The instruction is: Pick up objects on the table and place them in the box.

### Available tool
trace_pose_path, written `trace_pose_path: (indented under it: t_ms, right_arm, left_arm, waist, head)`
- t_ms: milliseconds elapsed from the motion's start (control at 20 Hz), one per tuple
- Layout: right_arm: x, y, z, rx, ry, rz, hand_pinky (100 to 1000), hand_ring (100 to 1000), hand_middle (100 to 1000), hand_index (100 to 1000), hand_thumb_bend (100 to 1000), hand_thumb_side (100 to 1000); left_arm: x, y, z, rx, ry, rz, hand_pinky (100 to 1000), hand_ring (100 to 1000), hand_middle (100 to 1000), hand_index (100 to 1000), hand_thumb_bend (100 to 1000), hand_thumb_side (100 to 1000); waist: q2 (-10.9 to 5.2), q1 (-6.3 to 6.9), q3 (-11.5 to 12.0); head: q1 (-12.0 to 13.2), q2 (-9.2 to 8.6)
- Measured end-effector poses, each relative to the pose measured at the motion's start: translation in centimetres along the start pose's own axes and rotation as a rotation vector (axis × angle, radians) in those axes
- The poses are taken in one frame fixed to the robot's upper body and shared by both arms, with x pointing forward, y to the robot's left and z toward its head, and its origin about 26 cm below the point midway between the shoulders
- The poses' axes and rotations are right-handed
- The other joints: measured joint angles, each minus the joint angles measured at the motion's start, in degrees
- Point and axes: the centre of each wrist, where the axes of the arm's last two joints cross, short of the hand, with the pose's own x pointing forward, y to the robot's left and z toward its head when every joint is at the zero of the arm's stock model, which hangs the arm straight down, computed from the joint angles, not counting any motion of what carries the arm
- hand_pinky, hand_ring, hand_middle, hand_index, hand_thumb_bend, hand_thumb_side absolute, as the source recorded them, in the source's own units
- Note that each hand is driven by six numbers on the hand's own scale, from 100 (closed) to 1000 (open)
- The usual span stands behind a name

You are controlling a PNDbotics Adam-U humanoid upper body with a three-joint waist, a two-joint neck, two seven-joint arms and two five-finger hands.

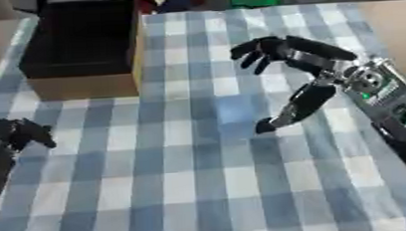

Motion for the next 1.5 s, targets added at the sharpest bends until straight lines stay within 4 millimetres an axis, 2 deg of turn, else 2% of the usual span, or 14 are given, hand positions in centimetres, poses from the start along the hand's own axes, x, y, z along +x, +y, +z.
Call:
trace_pose_path:
  t_ms: [400,1500]
  right_arm:
    - [-1.6,1.5,-0.6,0.044,0.049,0.008,711,817,863,958,680,243]
    - [-2.6,3.1,-2.3,0.053,0.061,0.032,696,792,813,918,667,294]
  left_arm:
    - [0.0,0.0,0.0,-0.001,0.0,0.0,886,548,523,550,184,945]
    - [0.0,0.0,0.0,-0.005,0.003,0.001,887,545,522,550,185,946]
  waist:
    - [0.03,-0.08,0.0]
    - [0.16,-0.31,0.33]
  head:
    - [-0.13,0.01]
    - [-0.31,0.01]
